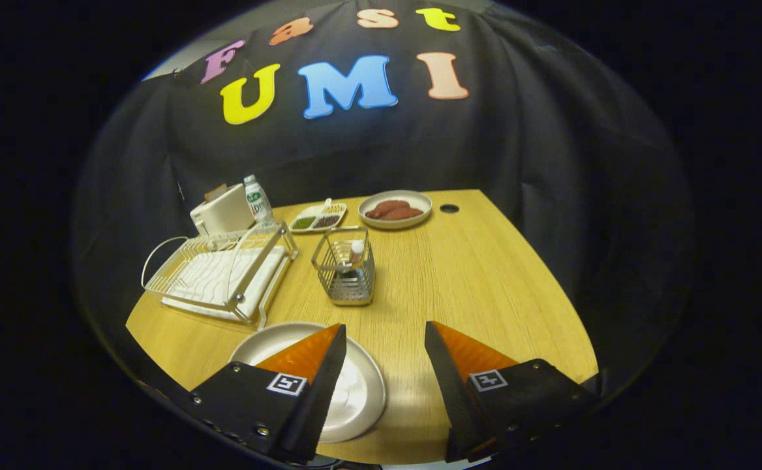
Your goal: Take the plate from the dish rack, then take the spoon from the basket and place it into the plate.
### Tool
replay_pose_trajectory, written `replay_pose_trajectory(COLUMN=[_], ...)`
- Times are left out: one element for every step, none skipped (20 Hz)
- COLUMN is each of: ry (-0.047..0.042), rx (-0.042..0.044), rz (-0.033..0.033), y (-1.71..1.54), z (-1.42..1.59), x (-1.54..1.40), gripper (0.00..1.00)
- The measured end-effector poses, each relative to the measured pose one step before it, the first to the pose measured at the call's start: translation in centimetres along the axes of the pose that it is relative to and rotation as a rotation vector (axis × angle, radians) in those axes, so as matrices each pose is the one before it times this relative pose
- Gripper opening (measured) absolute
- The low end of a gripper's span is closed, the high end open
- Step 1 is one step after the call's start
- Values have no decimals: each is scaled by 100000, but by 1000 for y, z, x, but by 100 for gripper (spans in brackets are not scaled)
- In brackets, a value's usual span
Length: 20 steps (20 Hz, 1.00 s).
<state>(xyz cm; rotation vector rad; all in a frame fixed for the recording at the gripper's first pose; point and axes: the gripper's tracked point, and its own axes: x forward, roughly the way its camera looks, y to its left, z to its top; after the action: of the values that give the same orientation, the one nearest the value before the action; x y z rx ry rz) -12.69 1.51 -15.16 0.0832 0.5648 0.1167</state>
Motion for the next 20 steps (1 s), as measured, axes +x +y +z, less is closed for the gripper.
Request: replay_pose_trajectory(ry=[-6634,-5255,-4109,-3907,-2091,-1953,-2247,-2865,-2360,-3658,-2434,-1899,-1599,-726,-1456,-1707,-881,361,12,646], rx=[-1976,-2133,-1771,-2022,-1249,-1030,-842,-435,221,1121,926,985,-120,-280,-563,-534,293,-559,-934,-832], rz=[306,410,577,204,64,-427,-1150,-41,573,1098,169,1179,543,500,78,-580,1391,840,-659,-50], y=[33,-13,116,-21,36,-26,-199,62,275,336,130,324,55,105,-22,28,378,344,-112,65], z=[1726,1222,687,689,73,115,73,-32,-106,104,-176,-282,-239,-223,-111,-50,-392,-508,-503,-495], x=[-58,64,89,224,273,245,255,365,308,422,594,670,804,552,600,719,814,938,678,797], gripper=[76,76,76,76,76,76,76,76,76,76,76,76,76,76,76,76,73,70,71,70])
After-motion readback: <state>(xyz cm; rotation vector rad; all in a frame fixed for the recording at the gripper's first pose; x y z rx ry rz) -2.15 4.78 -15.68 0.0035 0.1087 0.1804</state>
